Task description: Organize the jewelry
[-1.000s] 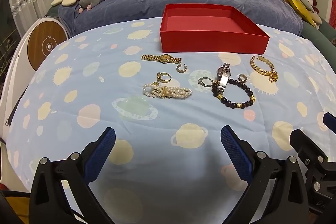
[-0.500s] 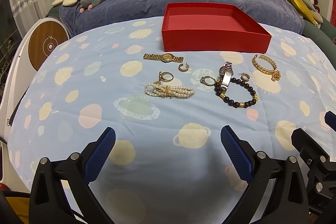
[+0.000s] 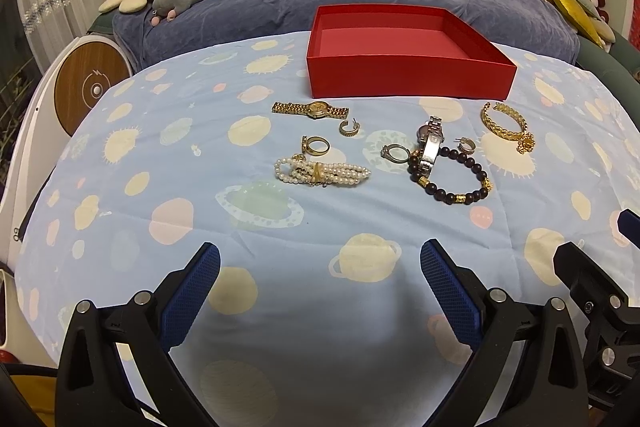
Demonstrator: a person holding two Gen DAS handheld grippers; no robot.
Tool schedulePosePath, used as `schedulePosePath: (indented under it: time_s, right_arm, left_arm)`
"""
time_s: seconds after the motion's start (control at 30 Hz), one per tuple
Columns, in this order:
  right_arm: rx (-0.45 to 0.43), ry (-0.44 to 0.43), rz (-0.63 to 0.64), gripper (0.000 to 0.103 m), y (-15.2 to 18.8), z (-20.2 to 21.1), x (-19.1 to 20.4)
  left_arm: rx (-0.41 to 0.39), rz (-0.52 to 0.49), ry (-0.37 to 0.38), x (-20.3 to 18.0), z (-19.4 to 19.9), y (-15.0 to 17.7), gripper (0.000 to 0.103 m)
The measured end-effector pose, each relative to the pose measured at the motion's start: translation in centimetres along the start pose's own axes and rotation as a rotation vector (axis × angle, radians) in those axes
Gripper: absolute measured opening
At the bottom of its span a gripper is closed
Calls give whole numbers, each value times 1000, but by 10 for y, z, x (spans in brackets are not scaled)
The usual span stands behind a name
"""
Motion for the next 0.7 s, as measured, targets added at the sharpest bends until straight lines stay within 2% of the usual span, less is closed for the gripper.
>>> schedulePosePath:
  time_s: [0.7]
  right_arm:
    - [-4, -3, -1, 98, -1, 1, 1]
  left_arm:
    - [1, -1, 0, -3, 1, 2, 98]
Point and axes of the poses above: each gripper's, at about its wrist camera, not at the fingertips, and z roughly against the way its jaws point, x to its left, y to its underside, the point moved 5 cm from there along -z, roughly the way its jaws point, and after that the axes turned 6 degrees about z, right-handed, at the moved point
